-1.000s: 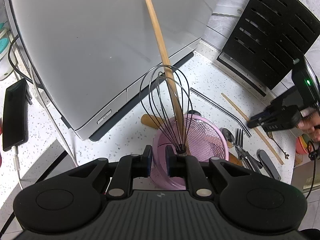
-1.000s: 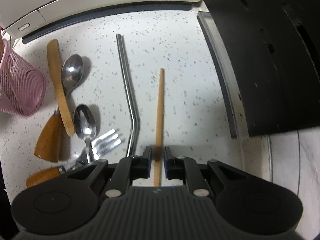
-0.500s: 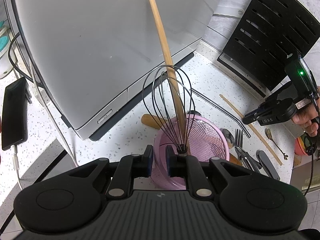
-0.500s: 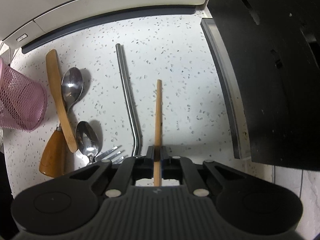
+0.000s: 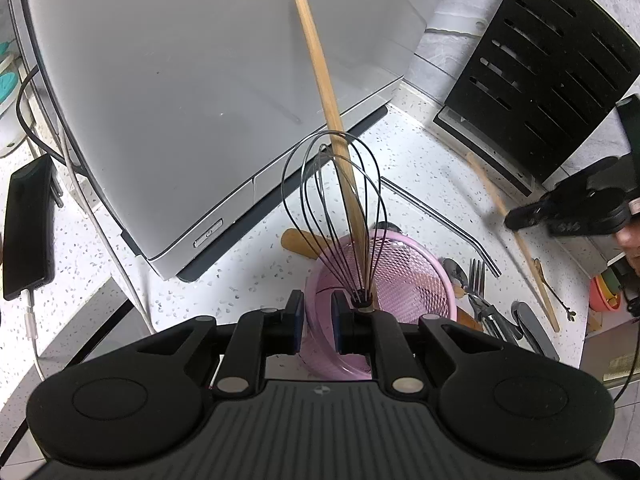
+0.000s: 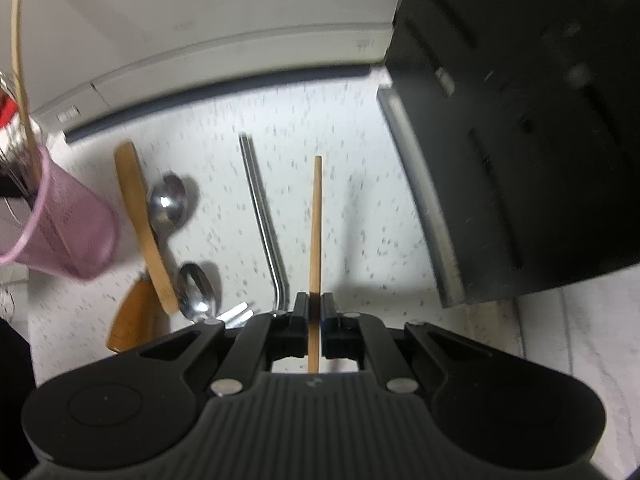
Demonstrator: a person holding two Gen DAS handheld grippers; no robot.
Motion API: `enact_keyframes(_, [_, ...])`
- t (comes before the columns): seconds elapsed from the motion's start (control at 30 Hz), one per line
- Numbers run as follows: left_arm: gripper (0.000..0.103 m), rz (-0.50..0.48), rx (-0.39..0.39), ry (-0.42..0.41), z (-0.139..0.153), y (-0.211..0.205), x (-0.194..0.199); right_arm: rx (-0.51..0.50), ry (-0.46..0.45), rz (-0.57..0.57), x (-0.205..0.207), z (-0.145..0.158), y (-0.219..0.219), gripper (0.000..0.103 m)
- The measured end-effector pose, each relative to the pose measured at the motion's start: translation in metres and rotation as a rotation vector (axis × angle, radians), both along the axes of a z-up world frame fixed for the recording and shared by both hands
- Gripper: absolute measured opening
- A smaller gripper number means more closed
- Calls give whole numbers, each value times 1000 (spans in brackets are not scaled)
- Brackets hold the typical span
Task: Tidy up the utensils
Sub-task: 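Lift the second chopstick with the right gripper toward the pink cup, then lower the chopstick into the pink cup and open the right gripper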
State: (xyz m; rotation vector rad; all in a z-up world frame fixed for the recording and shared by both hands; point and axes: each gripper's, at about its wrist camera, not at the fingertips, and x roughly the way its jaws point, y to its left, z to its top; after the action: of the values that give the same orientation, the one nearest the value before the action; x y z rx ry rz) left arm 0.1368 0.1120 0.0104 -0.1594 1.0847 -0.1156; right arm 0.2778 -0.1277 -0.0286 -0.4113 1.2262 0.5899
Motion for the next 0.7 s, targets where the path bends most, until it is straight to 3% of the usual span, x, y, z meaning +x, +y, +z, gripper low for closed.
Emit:
enact_keyframes(0.3, [15, 0, -4, 1, 0, 0, 1, 140, -124, -34, -14, 53, -3, 1])
enact_keyframes(0.7, [15, 5, -7, 2, -1, 0, 0, 235, -216, -6, -40, 95, 10, 1])
